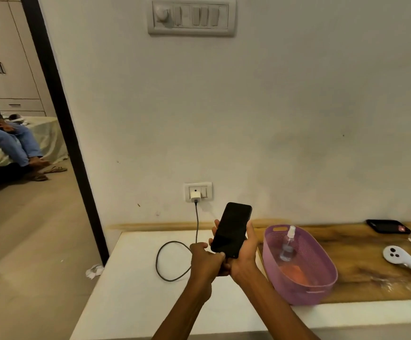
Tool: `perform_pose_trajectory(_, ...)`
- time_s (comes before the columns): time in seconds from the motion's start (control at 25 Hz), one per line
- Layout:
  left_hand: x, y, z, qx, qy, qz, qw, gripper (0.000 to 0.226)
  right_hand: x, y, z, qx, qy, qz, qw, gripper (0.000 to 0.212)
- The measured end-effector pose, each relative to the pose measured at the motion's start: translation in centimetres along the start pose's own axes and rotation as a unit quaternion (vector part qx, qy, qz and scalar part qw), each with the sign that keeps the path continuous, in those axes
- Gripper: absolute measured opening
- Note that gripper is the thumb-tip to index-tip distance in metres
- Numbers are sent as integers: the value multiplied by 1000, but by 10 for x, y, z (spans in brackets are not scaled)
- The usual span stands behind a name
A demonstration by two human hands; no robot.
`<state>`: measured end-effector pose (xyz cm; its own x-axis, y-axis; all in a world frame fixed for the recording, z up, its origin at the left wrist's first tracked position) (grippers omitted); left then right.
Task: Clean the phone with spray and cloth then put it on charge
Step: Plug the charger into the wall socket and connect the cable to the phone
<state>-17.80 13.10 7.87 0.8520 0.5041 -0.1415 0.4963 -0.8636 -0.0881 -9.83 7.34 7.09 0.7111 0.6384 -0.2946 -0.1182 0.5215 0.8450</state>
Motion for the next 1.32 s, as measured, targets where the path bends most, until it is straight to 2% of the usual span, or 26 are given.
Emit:
perform_pose_trajectory(0.16, -8, 14, 13, 73, 52, 114, 989, 61, 10, -19, 9, -29, 34, -29, 999, 70)
perform_pose_trajectory(0.28, -13, 12, 41, 169, 87, 155, 970, 59, 19, -28, 23, -51, 50, -37, 997, 67)
perform_pose_trajectory(0.4, -14, -6, 76, 202, 137, 183, 952, 36, 29, -40, 46, -64, 53, -42, 996, 61)
perform_pose_trajectory(0.48, -7, -25, 102, 249, 168, 173, 938, 11, 35, -49, 60, -79, 60, -47, 994, 57)
perform_pose_trajectory(0.52, 2, -35, 114, 283, 176, 167, 928, 7, 38, -54, 66, -96, 65, -46, 992, 56)
perform_pose_trajectory(0.6, 20, -46, 132, 361, 186, 175, 897, 7, 44, -64, 76, -159, 68, -40, 984, 56)
perform_pose_trajectory(0.64, 32, -47, 140, 412, 199, 180, 871, 9, 48, -70, 79, -193, 68, -40, 978, 54)
perform_pose_trajectory(0.68, 45, -49, 147, 458, 213, 167, 847, 19, 51, -75, 80, -221, 73, -42, 972, 52)
perform_pose_trajectory(0.72, 53, -51, 152, 470, 234, 139, 840, 34, 54, -81, 80, -249, 80, -50, 964, 52)
perform_pose_trajectory(0.8, 68, -54, 167, 473, 241, 77, 844, 48, 57, -94, 73, -294, 98, -85, 947, 53)
perform_pose_trajectory(0.92, 86, -61, 192, 422, 179, 40, 888, 31, 67, -115, 60, -364, 82, -176, 911, 56)
perform_pose_trajectory(1.04, 96, -67, 200, 456, 176, 22, 872, 23, 79, -128, 54, -462, 26, -245, 852, 58)
perform_pose_trajectory(1.16, 105, -69, 206, 464, 170, 26, 869, 29, 95, -137, 44, -534, -17, -262, 804, 64)
perform_pose_trajectory(1.32, 113, -68, 214, 449, 150, 6, 881, 34, 116, -159, 21, -574, -23, -279, 769, 93)
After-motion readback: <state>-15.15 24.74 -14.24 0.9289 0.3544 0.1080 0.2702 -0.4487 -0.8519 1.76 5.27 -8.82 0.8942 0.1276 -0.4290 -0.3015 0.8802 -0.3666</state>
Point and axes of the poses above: each hand's wrist, its own x-axis towards the middle knuckle, its own y-axis out of the palm, z = x × y, the point moved 6 cm from there along x, towards the middle knuckle, and after that the axes turned 10 degrees about y, right-handed, at the moved point
